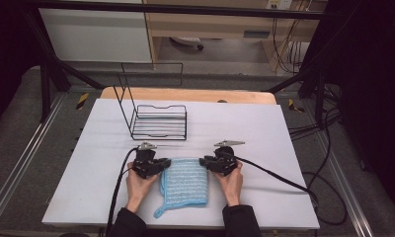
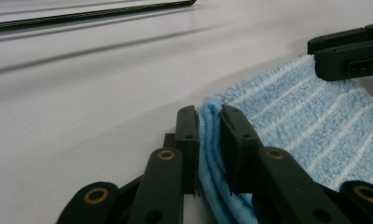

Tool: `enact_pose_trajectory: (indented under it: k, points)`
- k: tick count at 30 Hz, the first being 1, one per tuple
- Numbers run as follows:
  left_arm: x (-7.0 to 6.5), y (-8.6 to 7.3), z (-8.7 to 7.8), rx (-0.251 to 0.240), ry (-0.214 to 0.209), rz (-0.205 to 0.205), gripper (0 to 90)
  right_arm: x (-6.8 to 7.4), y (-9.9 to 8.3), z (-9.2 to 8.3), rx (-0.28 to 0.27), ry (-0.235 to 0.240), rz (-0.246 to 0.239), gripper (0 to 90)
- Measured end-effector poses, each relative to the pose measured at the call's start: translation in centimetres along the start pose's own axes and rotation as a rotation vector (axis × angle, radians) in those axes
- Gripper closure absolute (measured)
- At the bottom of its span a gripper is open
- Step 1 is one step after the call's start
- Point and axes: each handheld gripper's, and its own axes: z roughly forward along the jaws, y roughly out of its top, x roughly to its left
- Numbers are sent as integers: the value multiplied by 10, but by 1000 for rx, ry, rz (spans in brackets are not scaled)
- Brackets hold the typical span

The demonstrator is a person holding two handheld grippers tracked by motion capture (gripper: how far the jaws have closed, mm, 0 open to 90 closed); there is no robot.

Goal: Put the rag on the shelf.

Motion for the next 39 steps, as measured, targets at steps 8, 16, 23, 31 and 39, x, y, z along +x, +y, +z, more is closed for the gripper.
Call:
enact_pose_trajectory:
  k: [8, 16, 23, 31, 39]
  points:
    - [2, 0, -2, -7, -22, -18, 792, -1, 2, 0, 28, 40, 37, 830]
    - [3, -1, -15, -68, -75, -32, 800, 5, 5, -14, -17, 69, 28, 844]
    - [-3, 2, -33, -138, -103, -15, 799, 10, 7, -29, -72, 99, 14, 843]
    - [-17, 4, -52, -225, -94, 18, 800, 20, 6, -47, -178, 107, -15, 845]
    - [-28, 7, -73, -333, -72, 53, 799, 35, 12, -61, -272, 92, -64, 847]
